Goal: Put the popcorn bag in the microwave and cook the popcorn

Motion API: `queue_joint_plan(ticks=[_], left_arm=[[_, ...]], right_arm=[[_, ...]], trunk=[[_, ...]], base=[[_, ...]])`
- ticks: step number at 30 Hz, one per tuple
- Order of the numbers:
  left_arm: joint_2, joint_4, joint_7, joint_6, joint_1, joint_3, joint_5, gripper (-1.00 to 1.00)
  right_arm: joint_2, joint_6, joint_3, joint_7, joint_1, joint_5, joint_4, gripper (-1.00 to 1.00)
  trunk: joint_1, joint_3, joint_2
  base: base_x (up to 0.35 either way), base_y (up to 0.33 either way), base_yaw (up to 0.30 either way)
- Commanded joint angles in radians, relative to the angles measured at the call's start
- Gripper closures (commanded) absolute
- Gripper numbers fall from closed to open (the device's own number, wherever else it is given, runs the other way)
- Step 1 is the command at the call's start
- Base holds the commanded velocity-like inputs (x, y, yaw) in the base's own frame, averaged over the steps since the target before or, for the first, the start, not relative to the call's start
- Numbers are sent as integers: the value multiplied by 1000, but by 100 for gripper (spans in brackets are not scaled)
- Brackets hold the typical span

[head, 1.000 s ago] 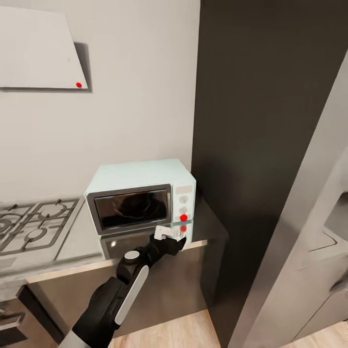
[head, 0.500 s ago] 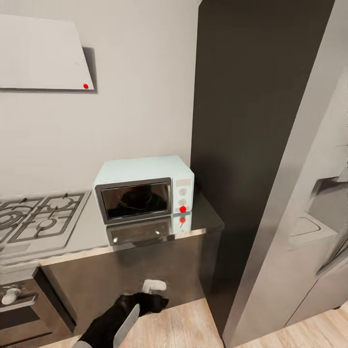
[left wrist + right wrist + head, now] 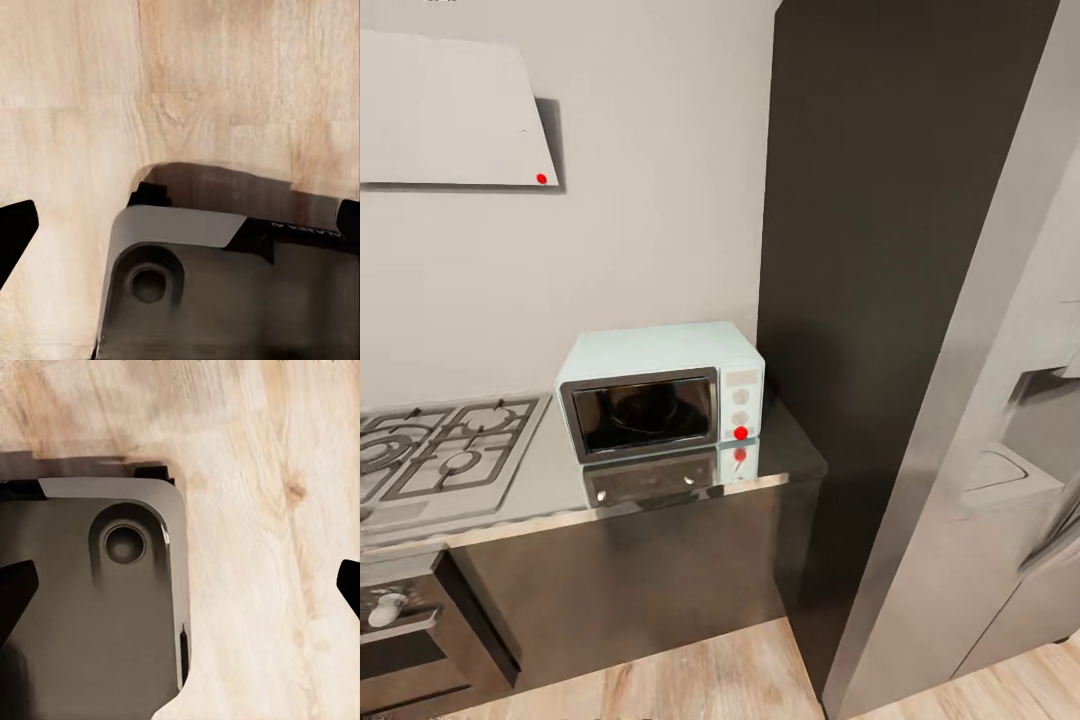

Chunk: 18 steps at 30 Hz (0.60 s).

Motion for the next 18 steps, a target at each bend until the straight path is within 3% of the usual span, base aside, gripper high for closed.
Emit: queue_joint_plan(ticks=[1, 5, 10, 13, 18], left_arm=[[3, 0, -2, -2, 19, -8, 13, -100], [5, 0, 7, -2, 53, -8, 24, -100], [6, 0, 10, -2, 86, -8, 26, -100], [5, -1, 11, -2, 91, -8, 26, -100], [4, 0, 11, -2, 92, -8, 50, -100]], right_arm=[[-1, -6, -8, 2, -1, 10, 3, -100], [-1, -6, -6, 0, -1, 12, 2, -100], [1, -6, -7, -70, -1, 19, 2, -100], [1, -8, -6, -79, -1, 25, 2, -100], [1, -10, -6, -84, -1, 182, 2, -100]], trunk=[[0, -1, -1], [0, -1, -1], [0, -1, -1], [0, -1, -1], [0, -1, -1]], base=[[0, 0, 226], [0, 0, 260], [0, 0, 272], [0, 0, 274], [0, 0, 274]])
